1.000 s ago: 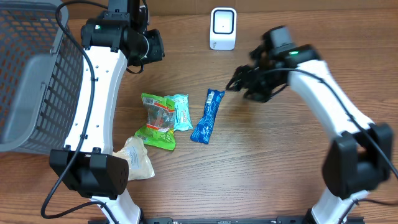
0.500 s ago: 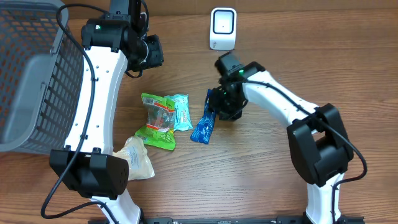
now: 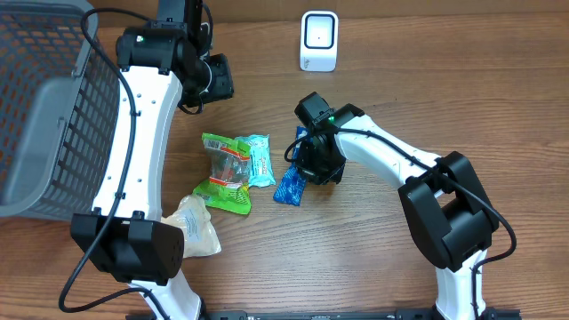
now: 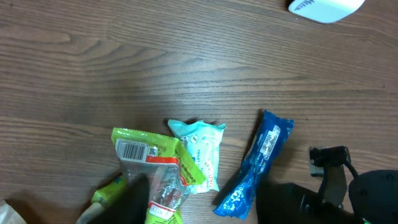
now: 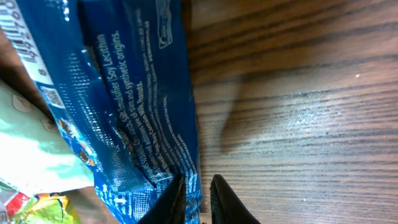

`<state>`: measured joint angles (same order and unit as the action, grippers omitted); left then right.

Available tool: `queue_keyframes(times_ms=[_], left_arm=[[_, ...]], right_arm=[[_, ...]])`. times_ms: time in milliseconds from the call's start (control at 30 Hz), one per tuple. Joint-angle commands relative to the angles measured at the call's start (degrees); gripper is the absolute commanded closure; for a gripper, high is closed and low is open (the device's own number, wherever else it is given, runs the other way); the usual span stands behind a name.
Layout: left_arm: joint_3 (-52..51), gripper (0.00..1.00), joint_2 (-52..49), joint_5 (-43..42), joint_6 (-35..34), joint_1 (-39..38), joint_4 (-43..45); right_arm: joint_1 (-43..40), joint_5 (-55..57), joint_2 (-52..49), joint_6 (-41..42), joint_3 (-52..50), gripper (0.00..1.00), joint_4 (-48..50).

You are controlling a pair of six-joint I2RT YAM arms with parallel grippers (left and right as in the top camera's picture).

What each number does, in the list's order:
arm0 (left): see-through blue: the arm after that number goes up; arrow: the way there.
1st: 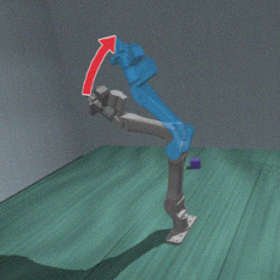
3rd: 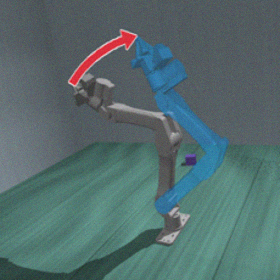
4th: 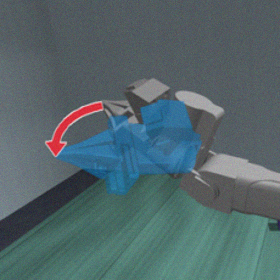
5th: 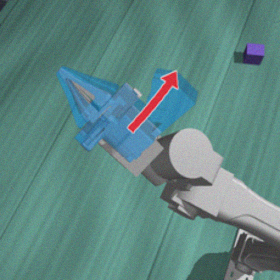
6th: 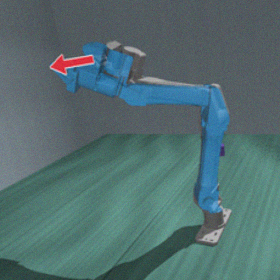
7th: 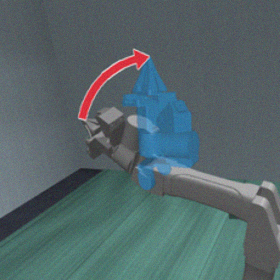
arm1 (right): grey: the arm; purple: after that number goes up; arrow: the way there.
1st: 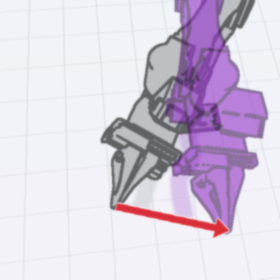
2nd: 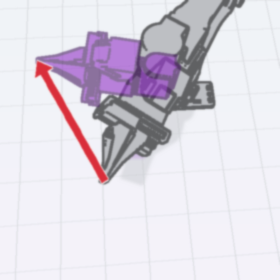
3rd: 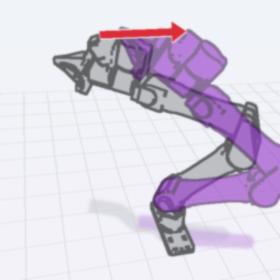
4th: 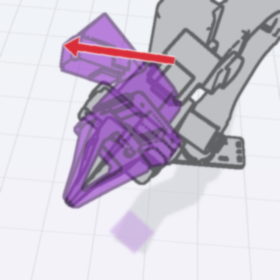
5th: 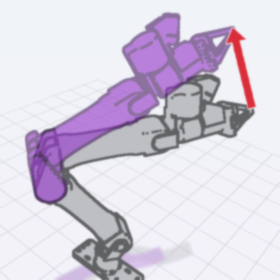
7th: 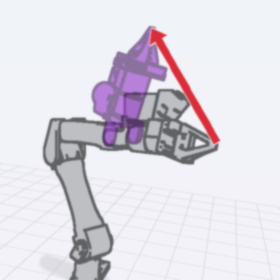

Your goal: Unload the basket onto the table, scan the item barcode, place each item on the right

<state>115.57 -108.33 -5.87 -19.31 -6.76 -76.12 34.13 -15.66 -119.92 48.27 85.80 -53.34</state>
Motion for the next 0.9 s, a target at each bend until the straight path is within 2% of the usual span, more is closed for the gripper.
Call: queue_keyframes(times_ms=[0, 200, 300, 500, 567, 667, 733, 767, 867], left_arm=[[0.83, 0.26, 0.07, 0.48, 0.70, -0.44, -0.20], [0.83, 0.18, 0.07, 0.35, 0.70, -0.42, -0.17], [0.83, 0.14, 0.07, 0.48, 0.72, -0.42, -0.17], [0.83, 0.15, 0.07, 0.50, 0.72, -0.37, -0.09], [0.83, 0.22, 0.07, 0.50, 0.70, -0.37, 0.17], [0.83, 0.23, 0.07, 0.57, 0.74, -0.37, 0.81], [0.83, 0.21, 0.07, 1.27, 0.74, -0.37, 0.96], [0.83, 0.17, 0.07, 3.23, 0.74, -0.37, 0.94], [0.83, 0.12, 0.07, 3.54, 0.74, -0.37, 0.94]], right_arm=[[-0.20, 2.14, 0.17, 1.51, -0.24, 0.84, 1.22], [-4.76, 1.44, 0.17, 0.35, -0.24, 0.84, 3.48], [-10.27, -2.97, 0.17, -6.56, -0.24, 0.84, 5.73], [-15.91, -16.37, 0.20, -22.80, -0.20, 0.86, 7.17], [-15.67, -21.53, 0.20, -26.36, -0.20, 0.70, 6.62], [-12.52, -20.39, 0.20, -26.05, -0.26, 0.06, 6.05], [-10.67, -17.42, 0.15, -20.28, -0.31, 0.05, 6.14], [-7.87, -14.97, 0.15, -12.22, -0.31, 0.05, 6.14], [-5.57, -12.61, 0.15, -6.16, -0.85, 0.13, 4.96]])
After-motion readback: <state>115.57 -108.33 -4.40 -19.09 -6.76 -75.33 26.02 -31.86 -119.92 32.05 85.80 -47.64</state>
